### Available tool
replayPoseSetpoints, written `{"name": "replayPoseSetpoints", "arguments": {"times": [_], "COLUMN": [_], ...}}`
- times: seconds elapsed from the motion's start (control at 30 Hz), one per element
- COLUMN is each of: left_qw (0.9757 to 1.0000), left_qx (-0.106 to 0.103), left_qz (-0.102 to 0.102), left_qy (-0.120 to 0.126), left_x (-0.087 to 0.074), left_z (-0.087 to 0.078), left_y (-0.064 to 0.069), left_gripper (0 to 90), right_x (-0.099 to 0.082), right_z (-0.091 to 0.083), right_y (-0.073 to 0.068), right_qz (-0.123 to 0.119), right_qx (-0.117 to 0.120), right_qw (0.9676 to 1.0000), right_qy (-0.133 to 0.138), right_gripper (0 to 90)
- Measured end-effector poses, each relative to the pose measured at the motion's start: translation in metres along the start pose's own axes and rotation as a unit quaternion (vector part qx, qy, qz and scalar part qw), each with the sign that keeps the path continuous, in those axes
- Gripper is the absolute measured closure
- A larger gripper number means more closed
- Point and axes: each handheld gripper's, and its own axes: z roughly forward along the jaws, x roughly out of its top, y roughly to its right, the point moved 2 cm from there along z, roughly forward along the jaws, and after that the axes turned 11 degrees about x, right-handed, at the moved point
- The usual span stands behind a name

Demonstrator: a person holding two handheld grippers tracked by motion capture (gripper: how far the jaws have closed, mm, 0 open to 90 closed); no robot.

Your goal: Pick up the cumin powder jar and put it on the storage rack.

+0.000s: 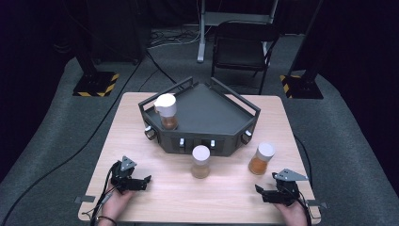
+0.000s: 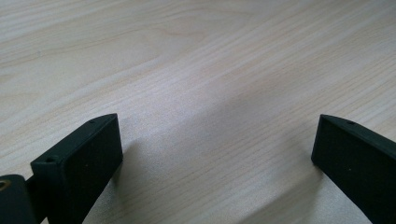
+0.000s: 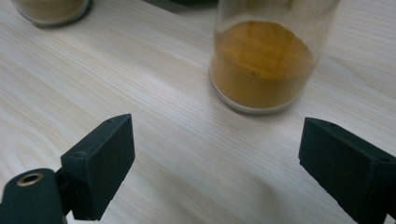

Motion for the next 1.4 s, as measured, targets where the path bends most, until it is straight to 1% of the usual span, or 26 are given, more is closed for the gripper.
{"name": "replayPoseSetpoints", "arguments": {"times": [0.1,0.17,0.33,0.47,0.7,0.73,0.87,1.4], "left_qw": [1.0,1.0,1.0,1.0,1.0,1.0,1.0,1.0], "left_qx": [0.0,0.0,0.0,0.0,0.0,0.0,0.0,0.0], "left_qz": [0.0,0.0,0.0,0.0,0.002,0.002,0.002,0.002], "left_qy": [0.0,0.0,0.0,0.0,-0.001,-0.001,-0.001,-0.001], "left_x": [0.0,0.0,0.0,0.0,0.0,0.0,0.0,0.0], "left_z": [0.0,0.0,0.0,0.0,0.0,0.0,0.0,0.0], "left_y": [0.0,0.0,0.0,0.0,0.0,0.0,0.0,0.0], "left_gripper": [1.4,1.4,1.4,1.4,1.3,1.3,1.2,1.2], "right_x": [0.002,0.005,0.012,0.016,0.02,0.022,0.024,0.042], "right_z": [0.001,0.003,0.01,0.013,0.015,0.016,0.018,0.039], "right_y": [-0.004,-0.008,-0.014,-0.018,-0.022,-0.024,-0.025,-0.032], "right_qz": [0.0,-0.005,-0.016,-0.023,-0.024,-0.028,-0.026,-0.038], "right_qx": [0.007,0.01,0.023,0.029,0.039,0.04,0.046,0.075], "right_qw": [0.9999,0.9999,0.9996,0.9993,0.9989,0.9988,0.9985,0.9963], "right_qy": [0.009,0.011,0.002,0.002,0.011,0.011,0.015,0.017], "right_gripper": [10.0,10.1,10.1,10.3,10.5,10.4,10.4,10.4]}}
